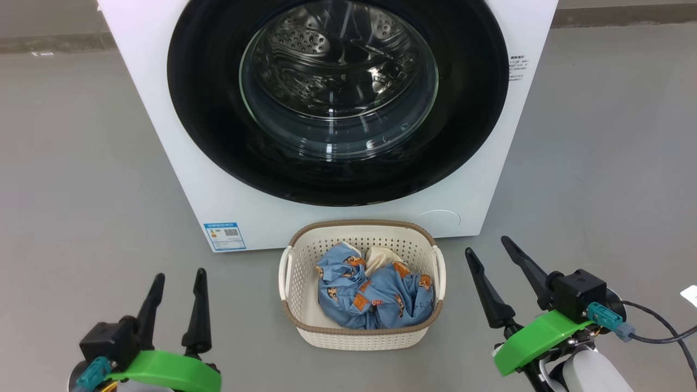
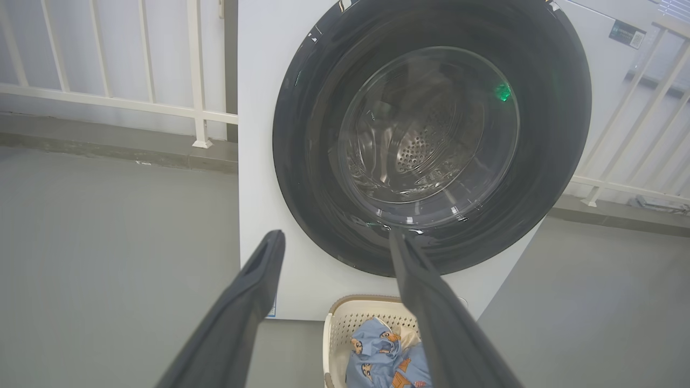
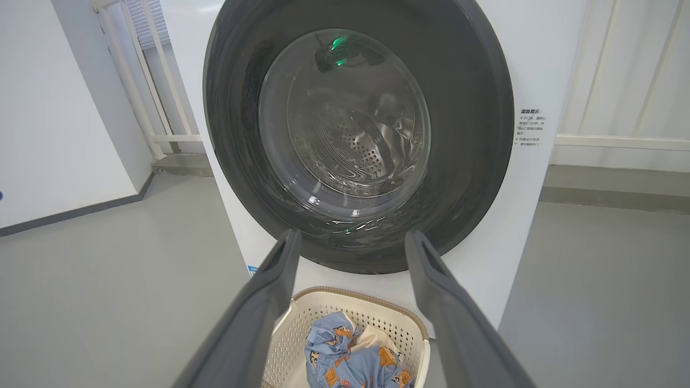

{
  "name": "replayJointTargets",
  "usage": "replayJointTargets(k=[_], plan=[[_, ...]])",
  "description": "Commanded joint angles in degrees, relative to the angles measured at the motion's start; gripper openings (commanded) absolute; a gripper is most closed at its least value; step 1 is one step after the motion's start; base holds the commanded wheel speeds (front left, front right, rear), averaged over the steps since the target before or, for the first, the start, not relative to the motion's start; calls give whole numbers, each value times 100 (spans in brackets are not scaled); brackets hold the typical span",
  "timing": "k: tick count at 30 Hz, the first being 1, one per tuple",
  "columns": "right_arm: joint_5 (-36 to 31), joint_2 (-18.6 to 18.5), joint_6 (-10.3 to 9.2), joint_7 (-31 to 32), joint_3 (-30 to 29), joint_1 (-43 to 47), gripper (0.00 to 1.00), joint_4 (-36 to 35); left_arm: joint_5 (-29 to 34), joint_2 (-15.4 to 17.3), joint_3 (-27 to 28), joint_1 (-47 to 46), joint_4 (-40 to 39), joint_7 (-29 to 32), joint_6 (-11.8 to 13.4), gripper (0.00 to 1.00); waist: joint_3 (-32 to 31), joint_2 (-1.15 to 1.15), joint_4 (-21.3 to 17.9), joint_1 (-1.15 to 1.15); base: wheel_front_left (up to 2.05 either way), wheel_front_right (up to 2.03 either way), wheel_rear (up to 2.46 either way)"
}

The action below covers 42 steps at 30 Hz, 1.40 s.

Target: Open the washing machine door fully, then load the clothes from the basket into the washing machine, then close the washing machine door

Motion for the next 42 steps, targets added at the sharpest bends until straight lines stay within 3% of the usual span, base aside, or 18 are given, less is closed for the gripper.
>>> replayJointTargets(k=[1, 42], plan=[[27, -18, 9, -70, 127, -189, 100, -162, -6, 102, 194, -240, -124, -52, -9, 100, 3, 0, 0, 0, 0, 0, 0], [80, 9, 9, -70, 128, -216, 100, -218, 76, 138, 267, -269, -66, -52, 13, 100, 32, 0, -4, 0, 3, 3, -7]])
